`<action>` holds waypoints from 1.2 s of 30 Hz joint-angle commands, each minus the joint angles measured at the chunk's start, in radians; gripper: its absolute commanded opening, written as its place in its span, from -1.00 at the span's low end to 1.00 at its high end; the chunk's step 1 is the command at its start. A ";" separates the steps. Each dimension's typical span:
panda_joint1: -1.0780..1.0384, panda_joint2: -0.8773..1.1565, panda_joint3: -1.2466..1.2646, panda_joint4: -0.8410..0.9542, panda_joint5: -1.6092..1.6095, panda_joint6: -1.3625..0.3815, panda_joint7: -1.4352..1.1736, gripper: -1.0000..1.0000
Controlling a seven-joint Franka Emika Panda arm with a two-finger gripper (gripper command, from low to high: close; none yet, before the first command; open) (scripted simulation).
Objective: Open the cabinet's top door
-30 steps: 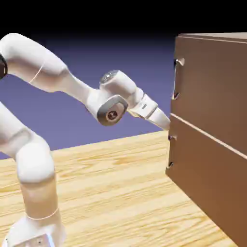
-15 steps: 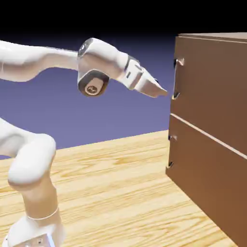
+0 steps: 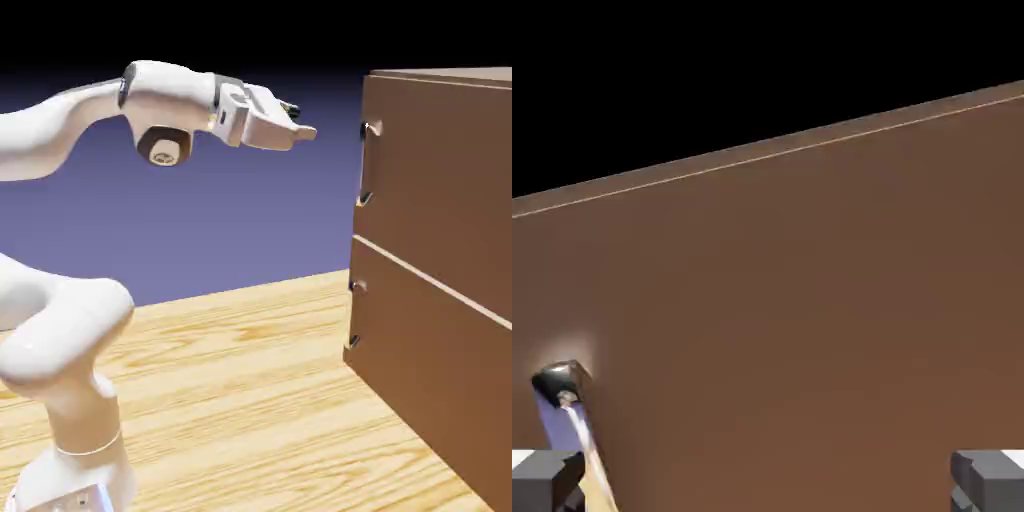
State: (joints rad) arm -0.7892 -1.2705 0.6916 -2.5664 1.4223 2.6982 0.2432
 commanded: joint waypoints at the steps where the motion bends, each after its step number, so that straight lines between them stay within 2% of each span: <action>1: -0.025 -0.021 0.021 0.007 0.044 -0.010 -0.015 0.00; 24: -0.563 -0.492 0.486 0.171 1.000 -0.238 -0.350 0.00; 28: -0.706 -0.472 0.499 0.316 1.050 -0.229 -0.350 0.00; 29: -0.706 -0.472 0.499 0.316 1.050 -0.229 -0.350 -1.00; 36: -0.570 -0.490 0.455 0.098 1.115 -0.413 -0.472 -1.00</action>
State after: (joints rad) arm -1.3595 -1.7603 1.1472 -2.4679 2.5400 2.2841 -0.2301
